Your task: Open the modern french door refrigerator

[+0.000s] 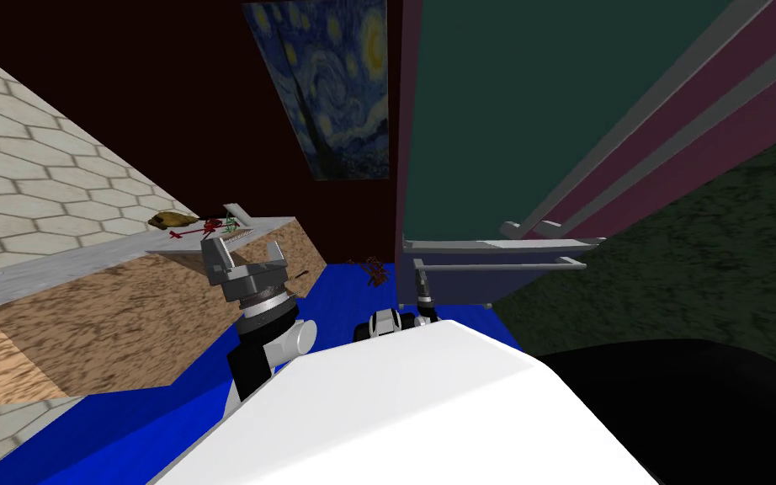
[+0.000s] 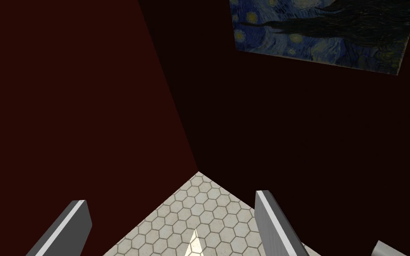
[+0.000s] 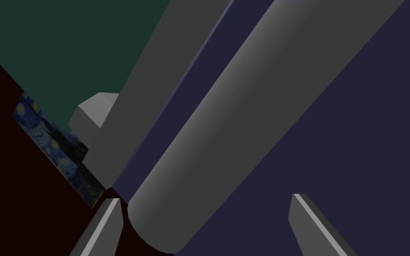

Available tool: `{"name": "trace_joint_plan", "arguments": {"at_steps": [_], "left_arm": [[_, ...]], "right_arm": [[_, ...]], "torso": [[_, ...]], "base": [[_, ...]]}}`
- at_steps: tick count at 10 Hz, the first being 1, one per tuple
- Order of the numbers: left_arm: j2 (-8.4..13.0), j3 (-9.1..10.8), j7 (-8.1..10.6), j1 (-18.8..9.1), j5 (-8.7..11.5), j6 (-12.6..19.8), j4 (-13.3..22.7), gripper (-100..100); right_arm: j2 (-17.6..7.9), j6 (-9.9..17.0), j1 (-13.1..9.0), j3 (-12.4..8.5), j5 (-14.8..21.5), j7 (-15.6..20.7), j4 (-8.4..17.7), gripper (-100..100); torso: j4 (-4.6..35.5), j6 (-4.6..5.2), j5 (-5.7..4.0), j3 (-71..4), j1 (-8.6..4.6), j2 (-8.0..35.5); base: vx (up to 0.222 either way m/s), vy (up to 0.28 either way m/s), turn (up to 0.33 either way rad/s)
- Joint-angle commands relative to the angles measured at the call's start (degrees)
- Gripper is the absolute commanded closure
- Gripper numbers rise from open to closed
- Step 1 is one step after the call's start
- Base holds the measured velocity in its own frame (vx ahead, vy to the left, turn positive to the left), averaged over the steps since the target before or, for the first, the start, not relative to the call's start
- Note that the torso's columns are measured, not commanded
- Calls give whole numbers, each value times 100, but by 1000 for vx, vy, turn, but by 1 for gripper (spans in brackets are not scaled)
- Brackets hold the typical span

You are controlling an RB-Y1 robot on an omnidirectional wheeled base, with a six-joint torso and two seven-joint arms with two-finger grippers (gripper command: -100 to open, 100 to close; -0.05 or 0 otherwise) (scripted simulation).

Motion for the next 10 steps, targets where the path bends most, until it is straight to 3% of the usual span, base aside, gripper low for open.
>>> {"name": "trace_joint_plan", "arguments": {"at_steps": [1, 2, 5, 6, 8, 9, 10], "left_arm": [[0, 0, 0, 0, 0, 0, 0, 0], [0, 0, 0, 0, 0, 0, 0, 0], [0, 0, 0, 0, 0, 0, 0, 0], [0, 0, 0, 0, 0, 0, 0, 0], [0, 0, 0, 0, 0, 0, 0, 0], [0, 0, 0, 0, 0, 0, 0, 0], [0, 0, 0, 0, 0, 0, 0, 0]], "right_arm": [[3, -130, -39, 82, -101, -334, 241, -100], [11, -299, -70, 151, -175, -558, 443, -100], [17, -477, -97, 215, -242, -796, 625, -100], [22, -663, -119, 271, -302, -990, 785, -100], [22, -663, -119, 271, -302, -990, 785, -100], [27, -860, -137, 321, -354, -1157, 924, -100], [27, -860, -137, 321, -354, -1157, 924, -100]], "torso": [[-8, 2, -3, -5, -3, -10], [-8, 6, -2, -7, -5, -12], [-20, 9, -10, -14, -21, -30], [-18, 9, -11, -14, -24, -31], [-19, 10, -12, -14, -28, -31], [-20, 10, -13, -14, -31, -33], [-18, 15, -12, -12, -33, -26]], "base": [[17, -17, 49], [23, -14, 82], [22, -9, 47], [25, -6, 59], [10, -4, 16], [10, -3, 59], [16, -10, 31]]}}
